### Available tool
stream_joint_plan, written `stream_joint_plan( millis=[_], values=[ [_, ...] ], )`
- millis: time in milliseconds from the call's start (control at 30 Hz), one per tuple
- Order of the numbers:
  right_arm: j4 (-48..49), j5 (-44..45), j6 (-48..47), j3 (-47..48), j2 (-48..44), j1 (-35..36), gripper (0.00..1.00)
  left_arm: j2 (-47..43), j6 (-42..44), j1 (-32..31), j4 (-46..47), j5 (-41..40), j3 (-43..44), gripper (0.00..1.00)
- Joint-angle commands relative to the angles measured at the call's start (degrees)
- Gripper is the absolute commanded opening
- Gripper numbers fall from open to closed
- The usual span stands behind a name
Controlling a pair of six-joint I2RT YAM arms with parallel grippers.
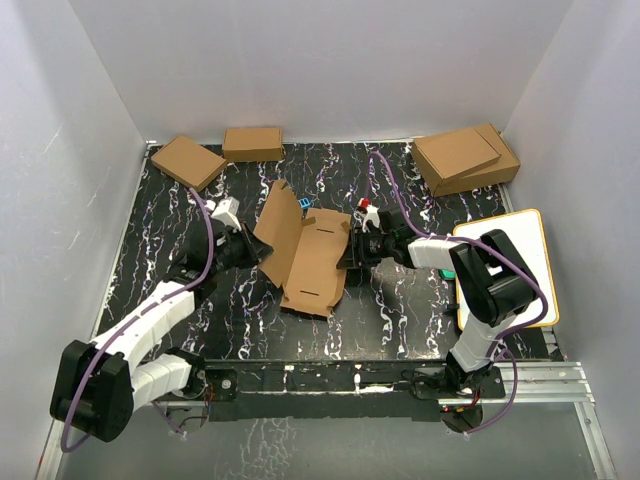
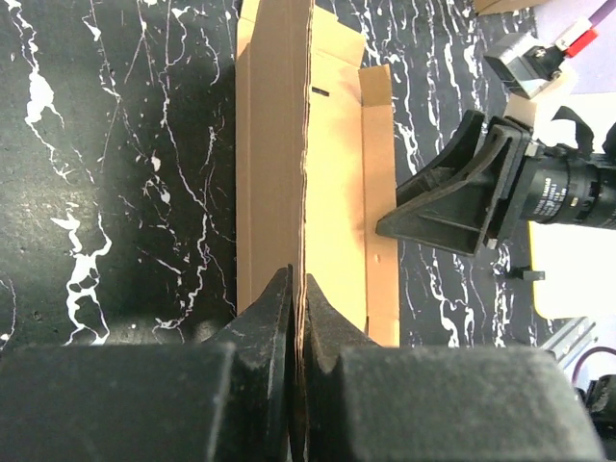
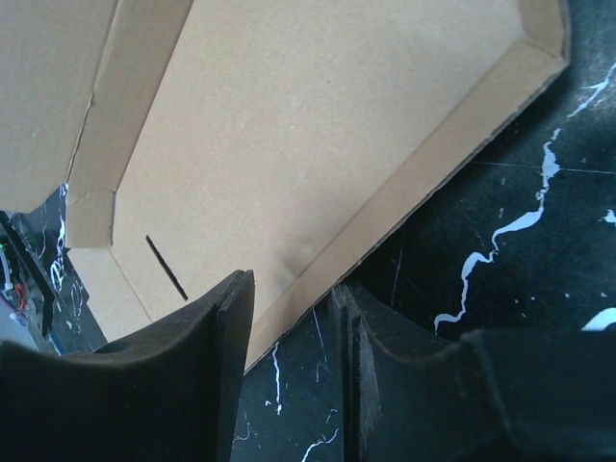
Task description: Fold the paper box
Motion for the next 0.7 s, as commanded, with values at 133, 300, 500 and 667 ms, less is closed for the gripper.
stream_joint_plan(
  millis=[133, 300, 500, 667],
  values=[
    [3.38, -7.06, -1.00, 1.66, -2.93, 0.55, 0.47, 1.98, 3.78, -1.83, -5.32, -2.81, 4.47, 0.00],
    [3.50, -8.81, -0.91, 1.73, -2.73, -0.03, 0.48, 2.59, 4.49, -1.91, -5.70, -2.47, 4.73, 0.00],
    [5.14, -11.47, 0.08, 0.89, -2.63, -0.52, 0.45, 3.32, 5.30, -2.04, -5.61, -1.35, 5.12, 0.00],
    [5.21, -14.20, -1.28, 1.12, -2.21, -0.60, 0.45, 4.13, 6.08, -2.11, -5.78, -0.50, 5.49, 0.00]
  ],
)
